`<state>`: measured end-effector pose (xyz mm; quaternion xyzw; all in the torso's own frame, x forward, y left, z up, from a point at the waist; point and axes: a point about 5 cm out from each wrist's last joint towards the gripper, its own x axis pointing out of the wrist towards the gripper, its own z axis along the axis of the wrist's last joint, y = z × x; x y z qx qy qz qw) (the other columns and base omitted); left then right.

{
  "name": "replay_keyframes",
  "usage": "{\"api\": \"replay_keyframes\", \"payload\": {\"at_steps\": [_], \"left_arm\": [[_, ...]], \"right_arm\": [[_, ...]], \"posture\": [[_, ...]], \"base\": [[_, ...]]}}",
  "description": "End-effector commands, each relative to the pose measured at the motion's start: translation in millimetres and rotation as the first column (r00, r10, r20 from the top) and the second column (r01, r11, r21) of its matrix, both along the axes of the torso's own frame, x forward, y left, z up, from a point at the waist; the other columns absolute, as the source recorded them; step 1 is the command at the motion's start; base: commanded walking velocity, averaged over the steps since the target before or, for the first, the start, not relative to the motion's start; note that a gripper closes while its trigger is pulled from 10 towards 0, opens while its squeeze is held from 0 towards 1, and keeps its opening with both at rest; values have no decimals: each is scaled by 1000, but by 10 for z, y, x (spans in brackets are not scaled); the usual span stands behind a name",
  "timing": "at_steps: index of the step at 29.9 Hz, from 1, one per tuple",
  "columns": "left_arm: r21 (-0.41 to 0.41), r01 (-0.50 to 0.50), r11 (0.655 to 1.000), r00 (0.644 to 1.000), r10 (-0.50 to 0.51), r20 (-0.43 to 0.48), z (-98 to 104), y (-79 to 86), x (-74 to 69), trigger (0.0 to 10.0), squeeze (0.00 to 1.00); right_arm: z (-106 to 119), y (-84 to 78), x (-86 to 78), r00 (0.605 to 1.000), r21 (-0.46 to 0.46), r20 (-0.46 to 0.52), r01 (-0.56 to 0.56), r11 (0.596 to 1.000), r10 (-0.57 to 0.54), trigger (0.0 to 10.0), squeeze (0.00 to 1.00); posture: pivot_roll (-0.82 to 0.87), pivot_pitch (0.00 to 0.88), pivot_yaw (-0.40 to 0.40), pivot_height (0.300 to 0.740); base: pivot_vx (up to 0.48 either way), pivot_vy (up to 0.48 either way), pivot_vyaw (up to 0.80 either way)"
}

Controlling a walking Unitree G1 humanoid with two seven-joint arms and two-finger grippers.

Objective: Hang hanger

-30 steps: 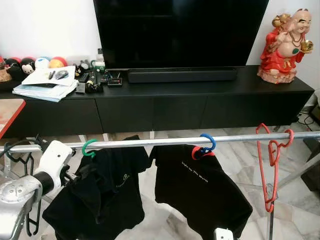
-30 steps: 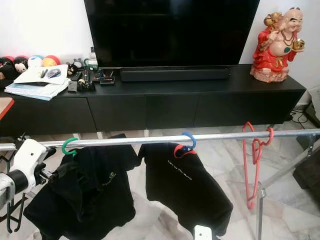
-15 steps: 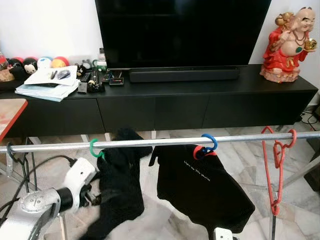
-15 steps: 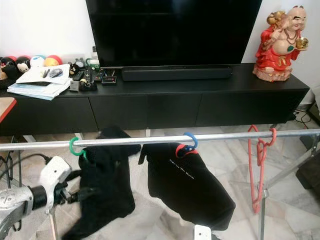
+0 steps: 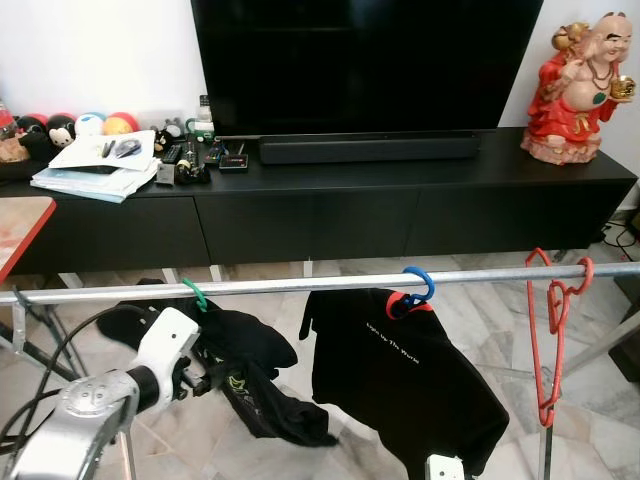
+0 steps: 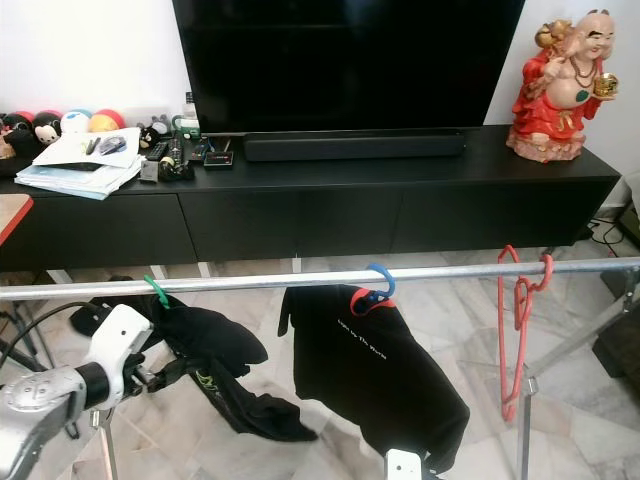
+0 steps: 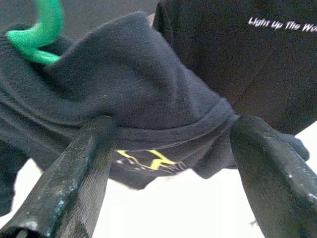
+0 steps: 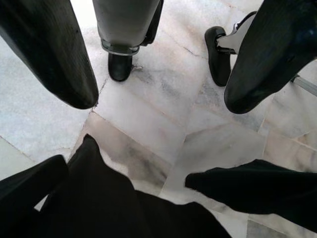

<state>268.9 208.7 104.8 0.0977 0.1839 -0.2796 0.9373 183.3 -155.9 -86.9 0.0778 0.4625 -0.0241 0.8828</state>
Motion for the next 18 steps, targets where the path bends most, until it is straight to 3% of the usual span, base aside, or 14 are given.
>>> {"api": "replay_keyframes", "payload": {"at_steps": [1,5,11,16,18], "left_arm": [[-28,84,996,996,-85,-22,16,-148,-21,10000,0],[-64,159,985,986,-162,-39,43,-233,-64,10000,0],[-110,145,983,988,-149,-30,119,-251,-55,10000,0],[-45,33,998,999,-34,-35,124,-179,33,10000,0],[8,-128,992,991,128,-44,97,-97,148,10000,0]], "right_arm": [[-5,7,-8,1000,2,-5,9,1000,-9,10000,0],[-5,3,-8,1000,2,-6,11,1000,-11,10000,0],[-7,6,-12,1000,3,-7,10,1000,-10,10000,0],[-9,8,-17,1000,2,-9,8,1000,-8,10000,0],[-10,14,-17,1000,2,-11,6,1000,-6,10000,0]], "posture": [[153,46,17,740],[156,44,18,740],[158,44,18,740],[158,44,19,740],[159,46,20,740]], "base": [[0,0,0],[0,0,0],[0,0,0],[0,0,0],[0,0,0]]}}
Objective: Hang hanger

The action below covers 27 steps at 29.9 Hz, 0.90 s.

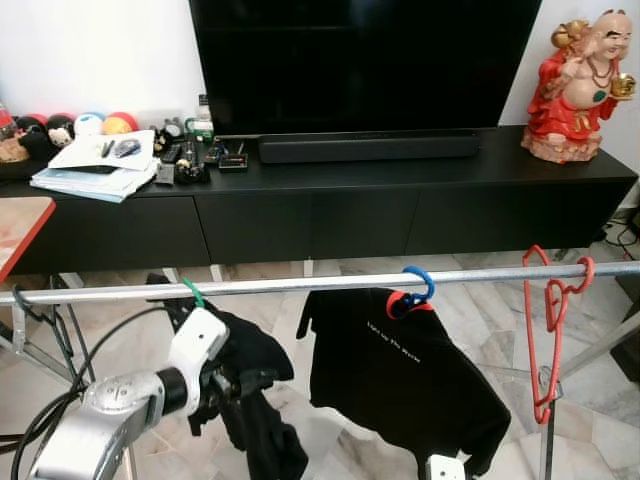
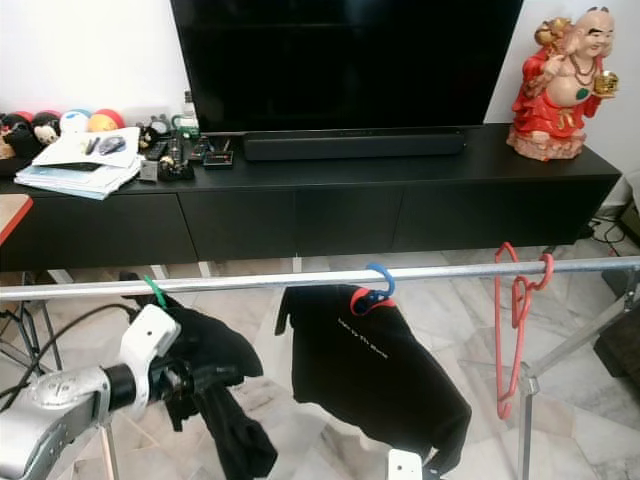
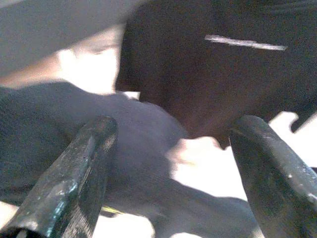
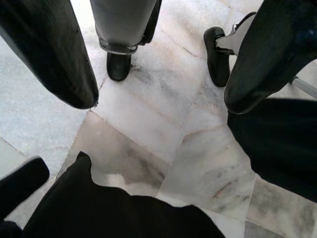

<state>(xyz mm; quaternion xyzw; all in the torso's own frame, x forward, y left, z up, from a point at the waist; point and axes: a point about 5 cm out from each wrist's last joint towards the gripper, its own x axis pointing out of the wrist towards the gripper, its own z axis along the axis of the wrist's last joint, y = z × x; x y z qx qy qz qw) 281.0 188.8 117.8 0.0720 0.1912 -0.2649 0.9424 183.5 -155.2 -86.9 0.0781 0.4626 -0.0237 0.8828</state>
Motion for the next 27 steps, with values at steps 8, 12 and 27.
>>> {"api": "replay_keyframes", "payload": {"at_steps": [8,12,27], "left_arm": [[94,-213,973,975,217,-37,-68,194,99,10000,0],[102,-275,956,960,279,-33,-97,250,115,10000,0],[-9,-219,976,974,219,59,296,603,42,10000,0]], "right_arm": [[-11,22,-19,1000,3,-11,6,1000,-6,10000,0],[-10,27,-17,1000,4,-9,10,1000,-9,10000,0],[-11,32,-17,1000,1,-9,8,1000,-8,10000,0]], "posture": [[159,46,23,740],[155,46,27,740],[159,43,29,740]], "base": [[0,0,0],[0,0,0],[0,0,0]]}}
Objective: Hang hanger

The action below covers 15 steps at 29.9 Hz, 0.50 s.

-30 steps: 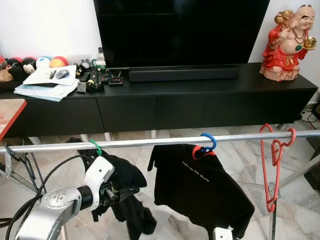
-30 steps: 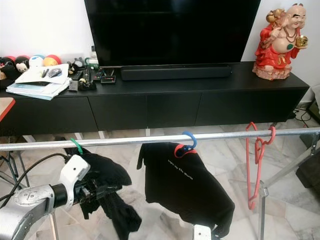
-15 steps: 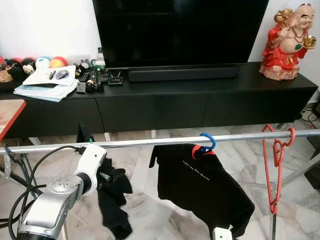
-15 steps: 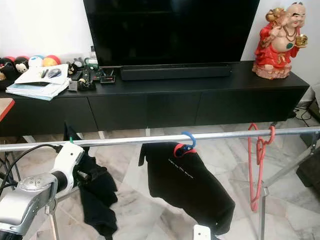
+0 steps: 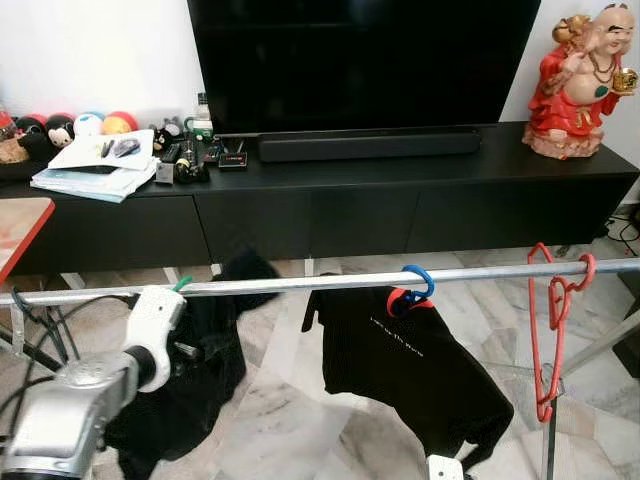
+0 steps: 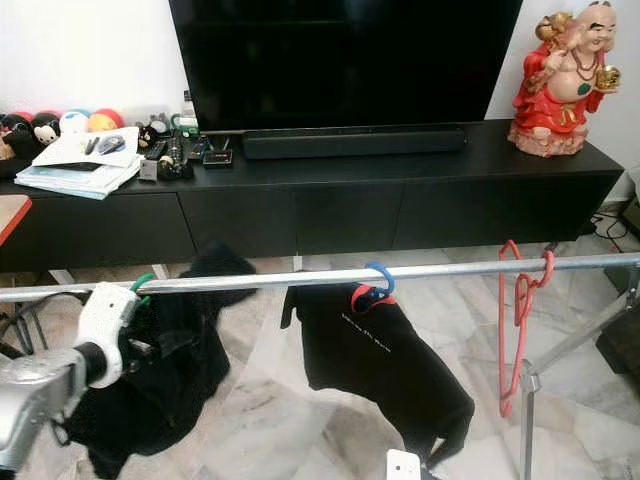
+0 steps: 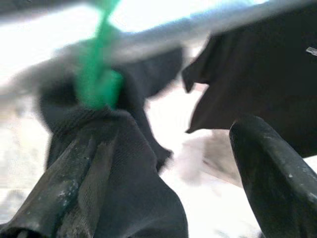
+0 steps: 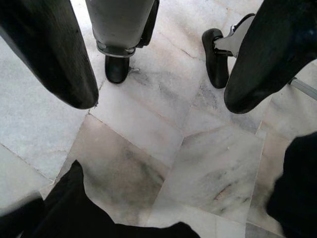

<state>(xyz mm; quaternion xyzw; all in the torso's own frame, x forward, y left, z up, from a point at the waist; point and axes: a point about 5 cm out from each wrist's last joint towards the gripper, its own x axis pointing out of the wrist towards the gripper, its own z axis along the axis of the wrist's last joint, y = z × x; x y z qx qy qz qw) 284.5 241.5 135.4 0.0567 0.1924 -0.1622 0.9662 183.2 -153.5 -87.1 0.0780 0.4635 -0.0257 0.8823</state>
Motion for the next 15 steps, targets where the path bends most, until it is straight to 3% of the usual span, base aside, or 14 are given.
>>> {"api": "replay_keyframes", "payload": {"at_steps": [1,8,12,15], "left_arm": [[-5,-8,1000,999,9,47,120,76,7,10000,0],[71,-47,996,993,39,110,364,367,17,10000,0],[104,-73,992,990,59,127,377,409,34,10000,0],[148,-88,985,989,70,127,269,391,57,10000,0]], "right_arm": [[-8,14,-15,1000,3,-7,4,1000,-4,10000,0],[-11,15,-19,1000,2,-9,2,1000,-2,10000,0],[-12,13,-22,1000,2,-10,2,1000,-2,10000,0],[-12,12,-22,1000,2,-10,1,1000,-1,10000,0]], "posture": [[159,43,29,740],[159,43,29,740],[159,35,31,740],[159,32,30,740]], "base": [[0,0,0],[0,0,0],[0,0,0],[0,0,0]]}}
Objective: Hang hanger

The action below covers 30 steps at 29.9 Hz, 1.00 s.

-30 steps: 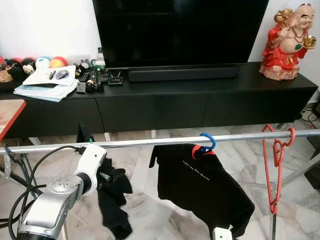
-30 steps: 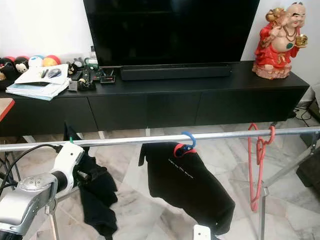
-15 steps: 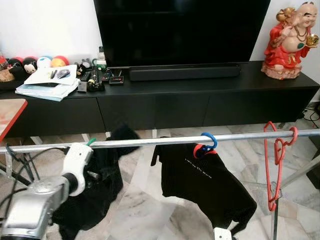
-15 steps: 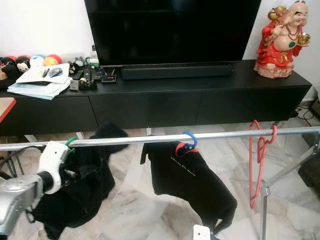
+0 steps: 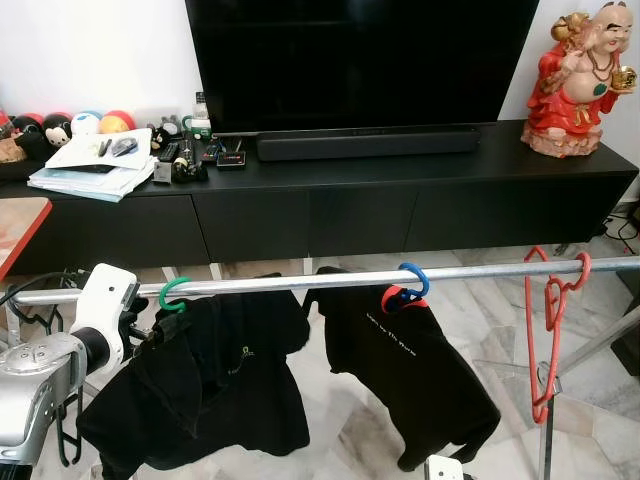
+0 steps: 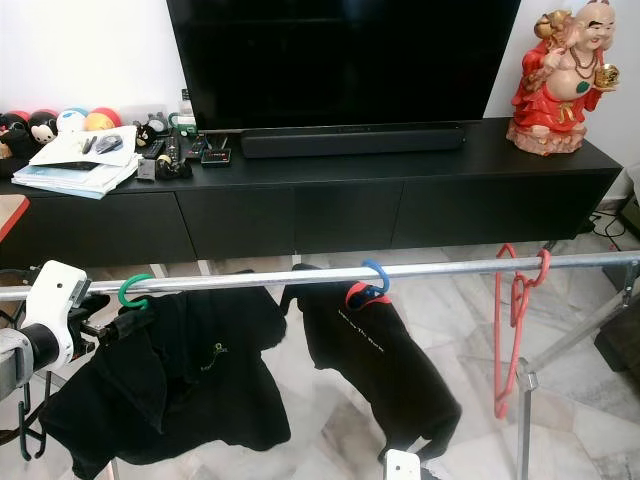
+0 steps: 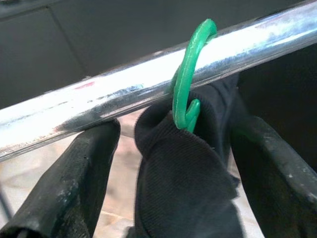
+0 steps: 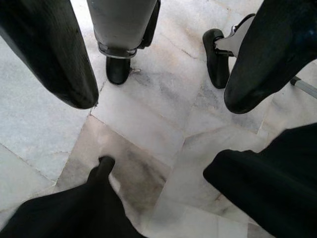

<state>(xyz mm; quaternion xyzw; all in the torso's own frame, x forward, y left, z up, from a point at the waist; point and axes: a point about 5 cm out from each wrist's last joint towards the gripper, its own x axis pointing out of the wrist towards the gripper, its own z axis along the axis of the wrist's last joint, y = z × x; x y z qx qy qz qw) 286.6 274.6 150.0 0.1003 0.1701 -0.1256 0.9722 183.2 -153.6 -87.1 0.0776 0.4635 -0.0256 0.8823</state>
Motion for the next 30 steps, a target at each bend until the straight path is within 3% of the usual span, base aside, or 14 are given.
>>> {"api": "replay_keyframes", "payload": {"at_steps": [1,3,5,9,10,12,16,21,25,30], "left_arm": [[53,-11,999,999,9,48,87,31,34,10000,0],[55,10,998,999,-12,40,64,2,29,10000,0],[68,98,993,995,-98,-11,-61,-138,5,10000,0],[8,220,976,966,-217,-139,-242,-285,-94,10000,0],[8,220,976,966,-217,-139,-242,-285,-94,10000,0],[-69,301,951,938,-308,-161,-284,-390,-178,10000,0],[-92,334,938,926,-345,-156,-275,-433,-211,10000,0],[-64,276,959,950,-282,-136,-274,-371,-166,10000,0],[-7,102,995,989,-102,-109,-321,-310,-31,10000,0],[40,8,999,995,-4,-100,-409,-316,42,10000,0]], "right_arm": [[-11,14,-20,1000,3,-9,1,1000,-1,10000,0],[-11,15,-20,1000,3,-9,0,1000,0,10000,0],[-9,7,-17,1000,3,-8,5,1000,-5,10000,0],[-10,2,-18,1000,1,-10,5,1000,-5,10000,0],[-10,2,-18,1000,1,-10,5,1000,-5,10000,0],[-10,2,-18,1000,3,-10,5,1000,-5,10000,0],[-10,2,-19,1000,2,-11,5,1000,-5,10000,0],[-11,7,-20,1000,3,-11,3,1000,-3,10000,0],[-10,11,-16,1000,3,-11,0,1000,0,10000,0],[-9,15,-15,1000,4,-11,1,1000,-1,10000,0]], "posture": [[158,31,30,740],[158,31,30,740],[152,33,31,740],[154,35,29,740],[154,35,29,740],[153,38,29,740],[156,39,29,740],[156,39,29,740],[161,42,30,740],[159,42,31,740]], "base": [[0,0,0],[0,0,0],[0,0,0],[0,0,0],[0,0,0],[0,0,0],[0,0,0],[0,0,0],[0,0,0],[0,0,0]]}}
